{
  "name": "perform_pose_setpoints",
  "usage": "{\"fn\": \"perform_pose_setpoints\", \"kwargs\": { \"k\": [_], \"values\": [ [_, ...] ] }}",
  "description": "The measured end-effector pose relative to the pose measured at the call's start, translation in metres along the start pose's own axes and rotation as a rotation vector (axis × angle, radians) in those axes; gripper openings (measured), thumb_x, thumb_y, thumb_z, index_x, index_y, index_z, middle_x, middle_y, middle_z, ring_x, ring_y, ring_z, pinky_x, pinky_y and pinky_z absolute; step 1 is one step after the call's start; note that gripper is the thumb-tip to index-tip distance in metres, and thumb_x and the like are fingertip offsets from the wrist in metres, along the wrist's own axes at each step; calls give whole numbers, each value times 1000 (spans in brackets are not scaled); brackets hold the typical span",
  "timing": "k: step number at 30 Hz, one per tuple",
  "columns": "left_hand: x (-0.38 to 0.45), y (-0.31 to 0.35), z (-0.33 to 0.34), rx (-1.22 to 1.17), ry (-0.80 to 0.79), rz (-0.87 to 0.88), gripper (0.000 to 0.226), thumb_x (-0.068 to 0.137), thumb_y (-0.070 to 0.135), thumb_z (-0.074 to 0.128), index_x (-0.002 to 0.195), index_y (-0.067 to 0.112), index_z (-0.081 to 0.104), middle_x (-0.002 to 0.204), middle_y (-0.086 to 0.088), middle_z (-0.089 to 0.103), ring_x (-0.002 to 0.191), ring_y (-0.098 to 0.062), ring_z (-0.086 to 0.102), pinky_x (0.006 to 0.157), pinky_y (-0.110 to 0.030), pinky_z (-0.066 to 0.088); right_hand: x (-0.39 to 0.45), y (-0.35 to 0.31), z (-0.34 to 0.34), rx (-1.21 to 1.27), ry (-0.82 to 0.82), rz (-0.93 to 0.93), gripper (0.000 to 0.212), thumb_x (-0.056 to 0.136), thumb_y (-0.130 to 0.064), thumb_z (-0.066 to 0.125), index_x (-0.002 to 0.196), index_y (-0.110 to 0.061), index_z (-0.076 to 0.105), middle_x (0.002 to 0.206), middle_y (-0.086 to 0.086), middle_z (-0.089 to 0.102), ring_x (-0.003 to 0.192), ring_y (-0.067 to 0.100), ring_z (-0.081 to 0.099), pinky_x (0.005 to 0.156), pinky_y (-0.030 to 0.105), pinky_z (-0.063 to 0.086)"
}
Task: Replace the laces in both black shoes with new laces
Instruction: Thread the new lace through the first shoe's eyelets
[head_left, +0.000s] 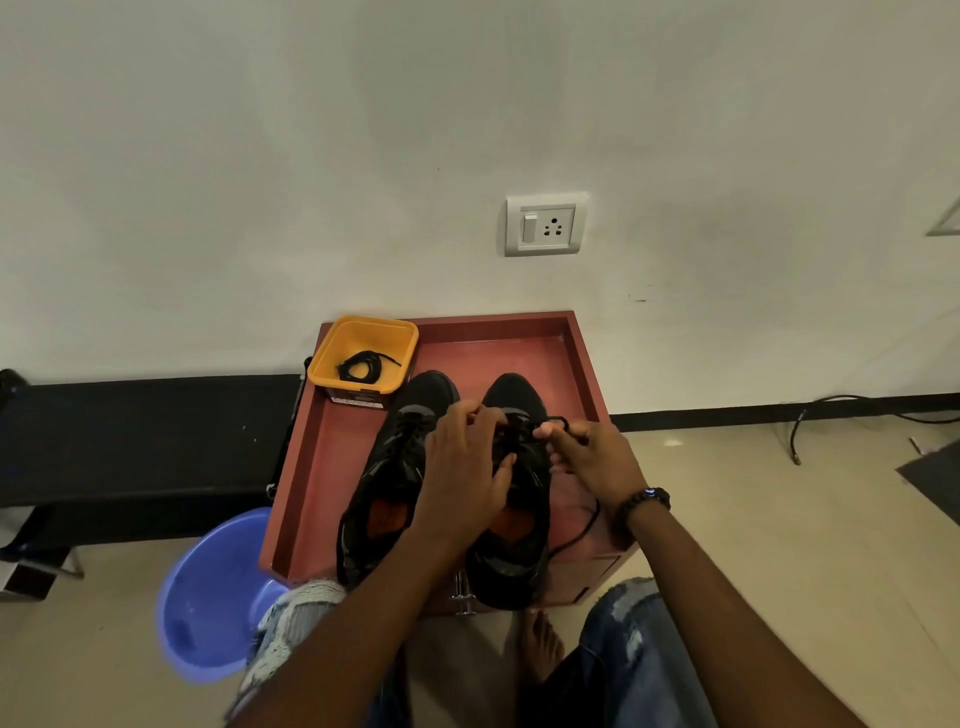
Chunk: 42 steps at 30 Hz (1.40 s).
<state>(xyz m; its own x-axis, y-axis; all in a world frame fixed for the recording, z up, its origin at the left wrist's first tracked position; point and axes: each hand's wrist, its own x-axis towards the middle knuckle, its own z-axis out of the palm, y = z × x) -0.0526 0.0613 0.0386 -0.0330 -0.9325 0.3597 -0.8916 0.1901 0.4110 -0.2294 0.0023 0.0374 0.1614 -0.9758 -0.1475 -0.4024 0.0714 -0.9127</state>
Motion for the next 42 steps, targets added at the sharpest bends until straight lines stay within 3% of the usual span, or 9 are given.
{"fn": "perform_pose_setpoints", "kwargs": {
  "k": [6, 10, 14, 21, 24, 26, 29, 36, 42],
  "values": [
    [-13, -3, 3, 189, 70, 359, 27, 85, 23, 57, 112, 28, 55, 124, -6, 44, 114, -24, 48, 93, -39, 40, -2, 12, 9, -18, -76, 28, 10, 89, -12, 70, 97, -14, 75, 85, -7, 71, 79, 4, 68, 63, 11, 53],
    [-6, -5, 6, 142, -11, 79, 25, 82, 23, 69, 104, 25, 56, 121, -3, 45, 108, -23, 50, 88, -38, 43, -3, 19, 12, -108, -42, 8, 8, 90, -15, 70, 95, -19, 76, 88, -8, 73, 82, 2, 68, 74, 16, 58],
    [-3, -1, 2, 185, 39, 1, 19, 89, 32, 65, 92, 21, 49, 93, 1, 46, 78, -17, 48, 68, -28, 37, -5, 17, 7, -239, -52, -63, 9, 92, -16, 68, 95, -19, 75, 86, -9, 70, 76, -1, 64, 60, 3, 46],
    [-2, 2, -4, -150, -197, -519, 58, 94, 66, 40, 65, 18, 48, 58, 4, 51, 51, -11, 48, 49, -29, 34, -3, 11, 4, -401, -82, -176, 11, 94, -17, 64, 100, -18, 73, 90, -11, 63, 77, -6, 54, 62, 1, 37],
    [5, -1, 1, -325, -273, -525, 48, 98, 53, 48, 73, 18, 67, 67, 1, 66, 63, -14, 63, 66, -40, 54, 0, 10, 4, -446, -97, -218, 11, 96, -16, 61, 100, -13, 71, 97, -1, 67, 84, 8, 58, 69, 5, 35],
    [10, 1, 4, -259, -341, -443, 20, 97, 38, 58, 96, 23, 71, 83, 6, 69, 72, -9, 64, 73, -36, 57, 1, 10, 6, -457, -92, -214, 12, 97, -15, 59, 101, -12, 70, 99, 4, 68, 86, 12, 60, 70, 8, 37],
    [14, 4, 5, -22, -394, -286, 23, 96, 32, 57, 116, 22, 64, 107, 3, 61, 84, -13, 60, 75, -30, 52, 1, 10, 11, -450, -89, -186, 12, 98, -13, 57, 104, -12, 67, 102, 5, 67, 90, 14, 61, 78, 13, 44],
    [26, 6, 16, 45, -325, -297, 21, 94, 28, 57, 112, 17, 58, 109, -1, 40, 68, -10, 44, 66, -31, 49, 0, 12, 20, -608, -130, -188, 14, 100, -19, 52, 111, -13, 59, 117, 5, 52, 96, 15, 54, 95, 28, 47],
    [19, 8, 22, -102, -300, -362, 24, 96, 30, 62, 118, 19, 64, 121, -2, 40, 79, -10, 47, 72, -25, 41, 0, 27, 19, -266, -27, -87, 17, 99, -26, 56, 109, -17, 67, 103, -2, 68, 96, 12, 63, 92, 31, 53]
  ]
}}
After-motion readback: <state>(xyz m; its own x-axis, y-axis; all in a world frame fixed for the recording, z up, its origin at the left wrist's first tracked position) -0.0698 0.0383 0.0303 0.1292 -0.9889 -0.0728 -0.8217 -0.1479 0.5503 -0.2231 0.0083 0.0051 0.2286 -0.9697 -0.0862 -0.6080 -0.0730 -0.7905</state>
